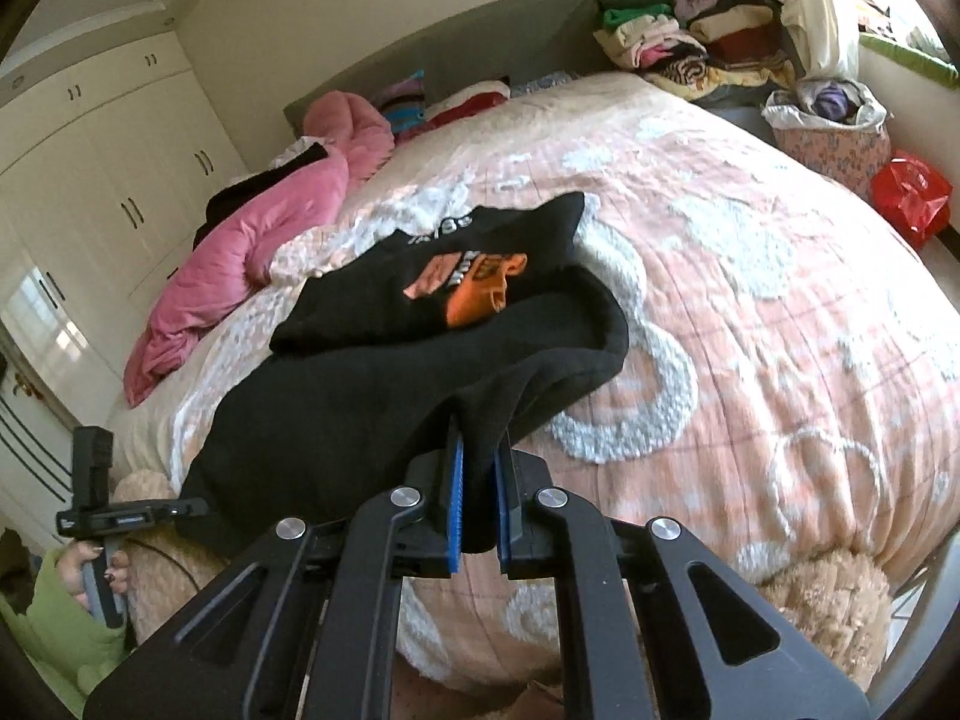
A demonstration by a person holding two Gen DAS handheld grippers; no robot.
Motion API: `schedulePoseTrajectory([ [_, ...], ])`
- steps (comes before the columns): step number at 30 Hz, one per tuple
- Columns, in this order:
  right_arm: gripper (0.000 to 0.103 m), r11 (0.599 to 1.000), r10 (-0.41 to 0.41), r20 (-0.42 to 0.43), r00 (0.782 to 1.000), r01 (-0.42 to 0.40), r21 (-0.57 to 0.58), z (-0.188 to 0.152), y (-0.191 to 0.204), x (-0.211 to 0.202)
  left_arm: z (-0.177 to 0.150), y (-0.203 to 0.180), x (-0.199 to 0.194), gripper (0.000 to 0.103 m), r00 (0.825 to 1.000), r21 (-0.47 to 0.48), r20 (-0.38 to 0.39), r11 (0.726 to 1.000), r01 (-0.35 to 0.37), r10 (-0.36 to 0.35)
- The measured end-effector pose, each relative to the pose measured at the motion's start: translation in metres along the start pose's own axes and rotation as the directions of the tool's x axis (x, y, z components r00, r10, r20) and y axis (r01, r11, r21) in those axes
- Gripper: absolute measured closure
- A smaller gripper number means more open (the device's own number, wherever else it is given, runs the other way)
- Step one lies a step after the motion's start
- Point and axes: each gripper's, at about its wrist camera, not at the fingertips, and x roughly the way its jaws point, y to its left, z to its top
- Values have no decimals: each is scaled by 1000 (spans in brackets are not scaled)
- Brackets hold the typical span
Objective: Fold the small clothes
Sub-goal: 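Grasp the sweatshirt hem with the right gripper while the left gripper grasps it too, then lift the hem with both grippers and fold it toward the collar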
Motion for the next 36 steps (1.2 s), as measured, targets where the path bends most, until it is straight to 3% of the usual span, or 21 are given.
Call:
schedulePoseTrajectory([
  [8, 96, 1000, -7, 74, 997, 6, 18, 17, -2, -8, 28, -4, -35, 100, 993, 12, 116, 1000, 29, -30],
  [15, 96, 998, 19, 138, 990, -28, 58, 33, -8, -18, 57, -6, -43, 100, 983, -5, 179, 1000, 30, -29],
  [22, 96, 998, 1, 173, 985, -11, 58, 50, -10, -19, 85, -4, -55, 100, 969, -18, 246, 999, 38, -33],
  [36, 96, 997, -22, 201, 979, 6, 80, 80, -12, 0, 137, -18, -55, 100, 951, 18, 307, 999, 32, -36],
])
